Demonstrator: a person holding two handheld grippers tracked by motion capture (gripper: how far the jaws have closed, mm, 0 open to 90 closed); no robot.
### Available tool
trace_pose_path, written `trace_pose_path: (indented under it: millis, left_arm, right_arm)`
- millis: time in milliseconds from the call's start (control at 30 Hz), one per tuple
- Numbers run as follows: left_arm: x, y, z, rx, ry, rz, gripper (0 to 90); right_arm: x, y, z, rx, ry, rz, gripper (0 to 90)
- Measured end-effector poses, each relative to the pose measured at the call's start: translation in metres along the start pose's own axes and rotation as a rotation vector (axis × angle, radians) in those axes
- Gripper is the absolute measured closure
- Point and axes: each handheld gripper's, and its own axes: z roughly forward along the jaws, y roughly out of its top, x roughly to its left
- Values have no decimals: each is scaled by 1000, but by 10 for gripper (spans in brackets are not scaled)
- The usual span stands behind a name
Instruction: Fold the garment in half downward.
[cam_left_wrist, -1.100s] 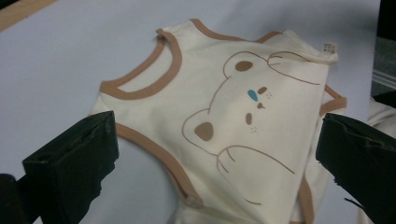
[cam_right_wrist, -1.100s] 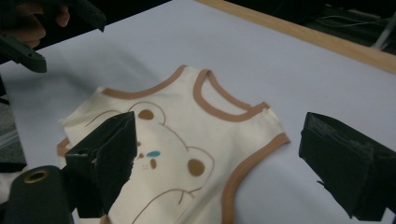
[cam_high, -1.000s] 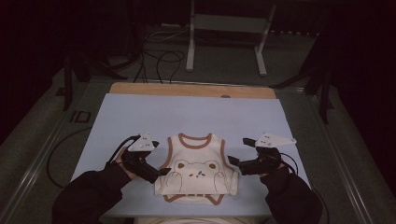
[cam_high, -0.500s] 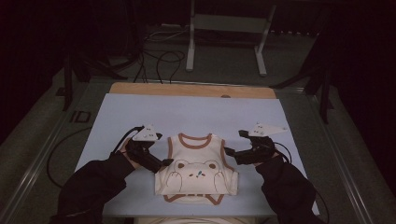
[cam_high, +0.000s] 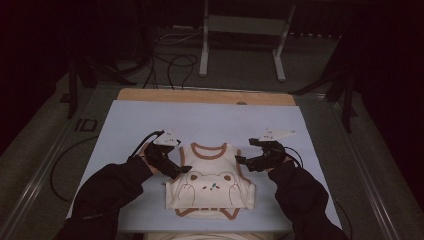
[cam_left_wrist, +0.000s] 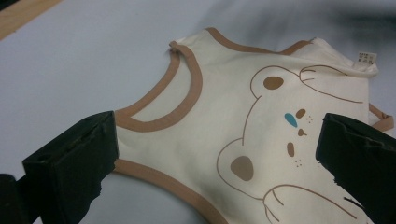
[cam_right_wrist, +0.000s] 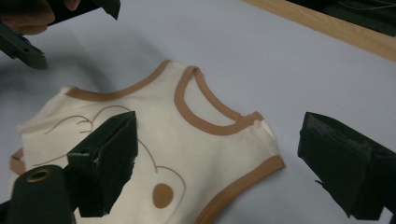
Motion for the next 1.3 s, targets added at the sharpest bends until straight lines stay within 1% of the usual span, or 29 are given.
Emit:
trace_pose_path:
  millis: [100,167,267,333,400,500,600,667,700,733,833,933,1000,1100,1167,1200,1233,1300]
  left_arm:
    - [4,-1,4,3,-9,-4,2]
    - [7,-1,7,8,-11,-8,2]
    - [11,-2,11,9,-16,-7,2]
    - [14,-3,14,6,-25,-14,2]
    - [17,-3,17,10,-29,-11,2]
    - [21,-4,24,26,-26,-7,2]
    - [23,-5,31,46,-16,-8,2]
    - [25,-6,34,54,-24,-2,2]
    - [26,-7,36,57,-22,-5,2]
    - [27,-8,38,54,-22,-15,2]
    - [32,-10,42,61,-26,-16,3]
    - [37,-13,46,71,-16,-23,3]
    - [42,-15,49,75,-3,-43,3]
    - [45,-17,52,81,1,-46,3]
    - [48,-19,55,90,5,-48,6]
    - [50,-20,56,91,1,-52,7]
    - [51,-21,57,96,10,-53,7]
    - [54,-23,59,108,21,-65,7]
  right_arm:
    - [-6,-2,4,0,2,3,123]
    - [-9,-3,6,5,-3,-5,123]
    - [-13,-4,10,12,3,-1,123]
    - [-16,-6,13,18,8,-5,123]
    - [-18,-7,15,23,10,-1,122]
    - [-22,-9,19,28,18,-1,122]
    - [-26,-13,24,45,19,-2,122]
    - [-29,-15,27,54,21,4,123]
    - [-30,-16,29,59,21,9,125]
    - [-32,-17,31,64,20,3,125]
    - [-35,-20,36,80,21,6,126]
    - [-37,-22,40,82,28,18,132]
    - [-39,-23,43,86,37,24,139]
    - [-39,-24,50,106,21,9,142]
    - [-41,-24,54,107,39,6,138]
    - [-41,-24,56,113,35,1,138]
    - [-41,-25,59,123,33,-6,138]
    - [-42,-26,65,144,26,-3,146]
